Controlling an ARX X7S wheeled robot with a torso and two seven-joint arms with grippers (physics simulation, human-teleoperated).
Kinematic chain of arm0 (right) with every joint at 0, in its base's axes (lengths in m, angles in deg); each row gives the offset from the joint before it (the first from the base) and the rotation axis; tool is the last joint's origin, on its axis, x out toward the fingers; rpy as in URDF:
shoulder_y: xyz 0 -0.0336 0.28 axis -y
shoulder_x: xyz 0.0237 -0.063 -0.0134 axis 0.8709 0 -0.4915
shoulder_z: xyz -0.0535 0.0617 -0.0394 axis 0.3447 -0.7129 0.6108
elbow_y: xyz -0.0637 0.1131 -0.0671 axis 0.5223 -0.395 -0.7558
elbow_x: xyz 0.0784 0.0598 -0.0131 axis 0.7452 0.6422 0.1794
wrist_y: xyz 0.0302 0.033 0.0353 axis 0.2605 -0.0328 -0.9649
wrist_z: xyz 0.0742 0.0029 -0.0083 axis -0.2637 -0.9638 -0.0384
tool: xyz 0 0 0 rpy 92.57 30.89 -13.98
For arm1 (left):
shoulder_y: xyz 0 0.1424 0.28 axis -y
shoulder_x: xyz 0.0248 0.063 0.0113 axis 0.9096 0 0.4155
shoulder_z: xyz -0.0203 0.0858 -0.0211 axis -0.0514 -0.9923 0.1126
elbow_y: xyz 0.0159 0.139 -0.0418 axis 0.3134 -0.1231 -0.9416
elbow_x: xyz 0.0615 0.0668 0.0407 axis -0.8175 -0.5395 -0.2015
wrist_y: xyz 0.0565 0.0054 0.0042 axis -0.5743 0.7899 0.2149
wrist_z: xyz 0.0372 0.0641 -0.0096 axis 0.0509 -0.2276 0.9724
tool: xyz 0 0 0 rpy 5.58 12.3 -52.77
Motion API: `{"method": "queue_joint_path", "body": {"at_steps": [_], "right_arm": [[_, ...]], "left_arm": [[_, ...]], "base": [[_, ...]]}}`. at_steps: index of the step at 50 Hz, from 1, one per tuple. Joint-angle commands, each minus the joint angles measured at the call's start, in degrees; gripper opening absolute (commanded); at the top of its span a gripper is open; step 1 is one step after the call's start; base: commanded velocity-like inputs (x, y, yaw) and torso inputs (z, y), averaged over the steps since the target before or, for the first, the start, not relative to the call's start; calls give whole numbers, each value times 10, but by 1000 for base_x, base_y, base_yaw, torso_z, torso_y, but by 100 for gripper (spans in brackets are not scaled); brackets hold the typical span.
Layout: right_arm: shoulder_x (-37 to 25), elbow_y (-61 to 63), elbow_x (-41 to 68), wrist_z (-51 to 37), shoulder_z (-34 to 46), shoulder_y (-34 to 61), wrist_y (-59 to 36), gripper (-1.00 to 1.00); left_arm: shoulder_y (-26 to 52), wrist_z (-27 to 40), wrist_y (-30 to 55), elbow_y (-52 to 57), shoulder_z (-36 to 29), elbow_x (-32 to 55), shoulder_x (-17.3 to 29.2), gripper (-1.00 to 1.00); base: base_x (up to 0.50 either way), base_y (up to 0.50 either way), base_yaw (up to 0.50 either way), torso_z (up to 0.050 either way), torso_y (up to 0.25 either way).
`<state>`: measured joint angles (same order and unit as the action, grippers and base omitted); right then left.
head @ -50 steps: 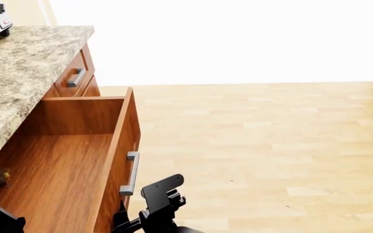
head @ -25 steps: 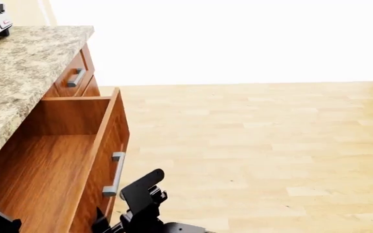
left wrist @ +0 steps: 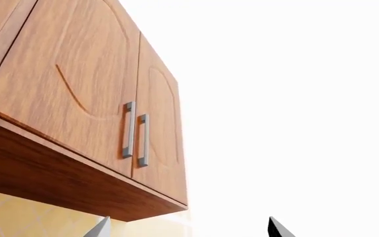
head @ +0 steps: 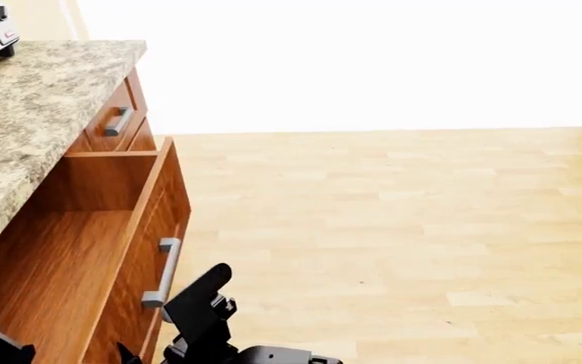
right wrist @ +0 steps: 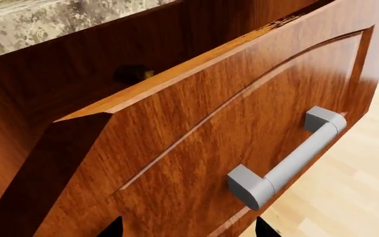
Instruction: Place the bar in the bowl and close the drawer.
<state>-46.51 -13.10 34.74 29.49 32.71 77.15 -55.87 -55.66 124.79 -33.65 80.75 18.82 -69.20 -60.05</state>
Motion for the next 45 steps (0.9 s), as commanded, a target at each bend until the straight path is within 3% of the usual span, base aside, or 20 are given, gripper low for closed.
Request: {"method": "queue_joint_path", "body": {"at_steps": [1,18,28,36,45], "right_arm": [[10,15,6,24,7,3,3,100],[10,-46,2,-22,6,-6,54,100],[8,-107,-89,-71,15,-42,118,100],[-89,-3,-109,-160,3,-43,135,100],[-156,71,-105,-204,0,-47,125,100]], "left_arm": [[1,-1,4,3,-2,0,0,100],[11,-9,25,23,-13,-4,-1,100],[18,-11,22,20,-25,-5,-1,100],[27,-12,8,3,-39,-7,0,100],[35,-16,20,12,-44,-4,2,100]], "base": [[0,0,0,0,0],[0,0,0,0,1],[0,0,0,0,0],[0,0,0,0,0],[0,0,0,0,0]]}}
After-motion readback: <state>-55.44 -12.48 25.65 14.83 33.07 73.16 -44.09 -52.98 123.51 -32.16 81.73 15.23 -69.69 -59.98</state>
